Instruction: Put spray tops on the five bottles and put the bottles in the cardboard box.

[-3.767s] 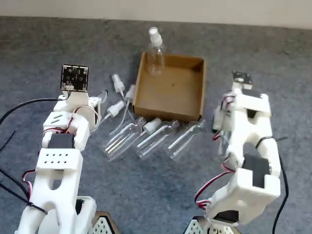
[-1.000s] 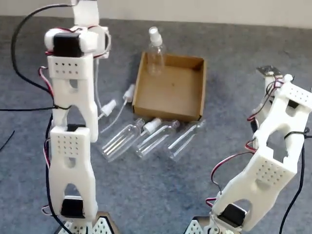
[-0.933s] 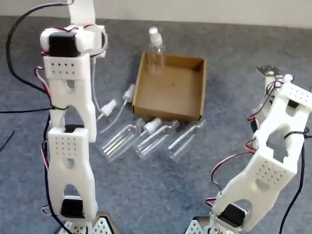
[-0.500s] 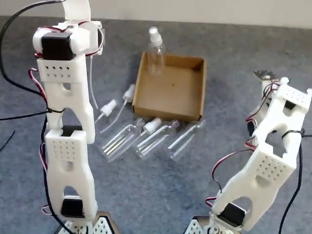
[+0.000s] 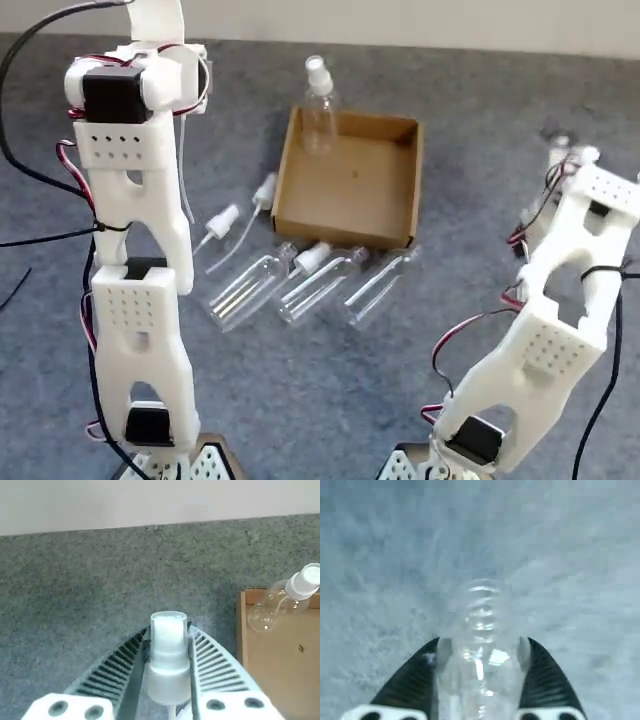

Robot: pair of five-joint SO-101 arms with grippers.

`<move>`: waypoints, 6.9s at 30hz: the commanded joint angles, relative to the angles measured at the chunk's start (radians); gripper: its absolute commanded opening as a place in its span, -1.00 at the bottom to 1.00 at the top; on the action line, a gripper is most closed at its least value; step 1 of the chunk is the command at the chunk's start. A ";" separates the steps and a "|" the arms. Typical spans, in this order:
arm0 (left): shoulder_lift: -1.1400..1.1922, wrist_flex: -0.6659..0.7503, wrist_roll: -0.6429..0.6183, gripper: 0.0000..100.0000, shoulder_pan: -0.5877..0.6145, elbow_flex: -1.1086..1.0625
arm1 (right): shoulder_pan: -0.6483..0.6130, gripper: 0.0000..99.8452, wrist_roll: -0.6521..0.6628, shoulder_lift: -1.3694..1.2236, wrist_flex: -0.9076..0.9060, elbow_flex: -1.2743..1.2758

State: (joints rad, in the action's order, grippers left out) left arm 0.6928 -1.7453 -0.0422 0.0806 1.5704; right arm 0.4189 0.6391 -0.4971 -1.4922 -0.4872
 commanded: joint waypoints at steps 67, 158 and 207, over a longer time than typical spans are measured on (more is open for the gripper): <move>-0.720 0.712 -0.060 -0.89 -0.611 -0.803 | -0.888 -0.99 -0.523 2.063 1.082 1.839; -1.408 0.644 0.069 -0.62 -0.522 -1.596 | -0.955 -0.99 -0.569 1.572 0.868 1.317; -1.742 0.798 0.160 -0.57 -0.282 -2.400 | -0.762 -0.99 -0.575 1.107 0.716 0.819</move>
State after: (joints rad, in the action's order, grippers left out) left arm -0.9168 -1.1147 0.1297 -0.2079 -0.5531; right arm -0.3376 0.0575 0.7058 -0.7281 0.5485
